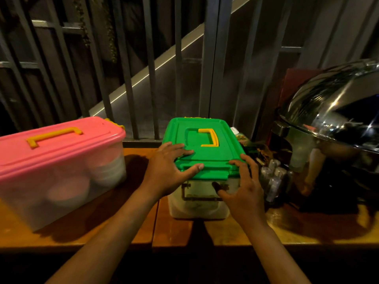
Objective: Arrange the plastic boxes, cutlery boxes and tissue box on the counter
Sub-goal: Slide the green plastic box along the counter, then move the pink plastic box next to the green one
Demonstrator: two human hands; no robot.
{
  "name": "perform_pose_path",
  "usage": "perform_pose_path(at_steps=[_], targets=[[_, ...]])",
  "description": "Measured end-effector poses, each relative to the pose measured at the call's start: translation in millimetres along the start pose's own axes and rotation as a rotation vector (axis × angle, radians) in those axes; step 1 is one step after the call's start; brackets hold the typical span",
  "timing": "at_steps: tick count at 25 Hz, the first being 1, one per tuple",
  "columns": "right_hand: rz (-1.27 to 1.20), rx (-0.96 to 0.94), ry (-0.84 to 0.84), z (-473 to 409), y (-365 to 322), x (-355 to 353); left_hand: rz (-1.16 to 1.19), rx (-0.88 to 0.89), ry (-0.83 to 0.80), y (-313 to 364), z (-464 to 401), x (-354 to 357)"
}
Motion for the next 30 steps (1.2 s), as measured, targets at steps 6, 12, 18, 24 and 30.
perform_pose_path(at_steps=[6,12,18,24,30], targets=[[0.053,-0.001,-0.003,0,-1,-2,-0.001,-0.017,-0.002,0,-1,0],[0.042,0.004,-0.018,2,-1,0,-0.026,-0.056,-0.011,3,5,-1],[0.031,0.013,-0.046,5,-3,2,-0.073,-0.098,-0.017,2,8,1],[0.256,0.069,0.050,21,-54,-12,-0.191,-0.008,0.053,3,57,-48],[0.109,-0.041,0.071,35,-198,62,-0.345,-0.035,0.213,-81,120,-214]])
Point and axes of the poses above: each hand's wrist, its own z-axis away from the middle knuckle, its own x-axis out of the palm, y = z × x, the point moved 10 cm from there along -z, towards the middle knuckle, and after that the axes turned 4 degrees about z, right-handed, at the moved point
